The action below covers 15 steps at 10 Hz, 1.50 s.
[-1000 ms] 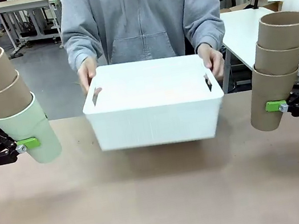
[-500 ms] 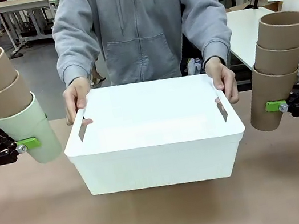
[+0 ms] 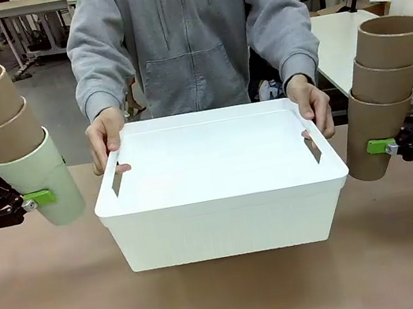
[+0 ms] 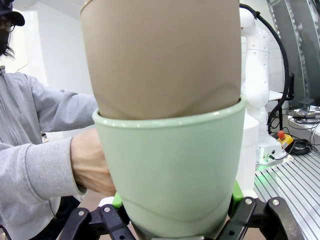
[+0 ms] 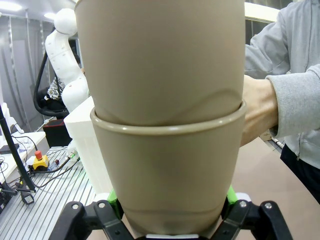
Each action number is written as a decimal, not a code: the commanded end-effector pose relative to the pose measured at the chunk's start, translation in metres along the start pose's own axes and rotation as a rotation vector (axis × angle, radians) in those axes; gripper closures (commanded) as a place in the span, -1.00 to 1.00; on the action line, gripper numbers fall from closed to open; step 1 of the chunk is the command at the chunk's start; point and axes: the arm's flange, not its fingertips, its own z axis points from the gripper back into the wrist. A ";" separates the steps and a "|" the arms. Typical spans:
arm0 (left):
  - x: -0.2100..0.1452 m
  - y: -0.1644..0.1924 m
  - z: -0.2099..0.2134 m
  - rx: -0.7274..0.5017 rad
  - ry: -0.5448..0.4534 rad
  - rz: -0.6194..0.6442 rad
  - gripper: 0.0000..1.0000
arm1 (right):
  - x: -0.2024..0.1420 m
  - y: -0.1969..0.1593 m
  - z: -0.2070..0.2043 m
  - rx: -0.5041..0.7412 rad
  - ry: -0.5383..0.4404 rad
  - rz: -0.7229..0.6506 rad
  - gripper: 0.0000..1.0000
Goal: Stack the cups and store them in the basket.
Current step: Place the stack of Reusable plastic cups into the Pantry Basket.
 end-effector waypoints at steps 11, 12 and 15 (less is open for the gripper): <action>0.004 0.000 0.001 0.004 -0.009 -0.008 -0.70 | 0.003 0.000 0.000 0.000 -0.001 0.008 -0.69; 0.004 0.000 0.001 0.004 -0.009 -0.008 -0.70 | 0.003 0.000 0.000 0.000 -0.001 0.008 -0.69; 0.004 0.000 0.001 0.004 -0.009 -0.008 -0.70 | 0.003 0.000 0.000 0.000 -0.001 0.008 -0.69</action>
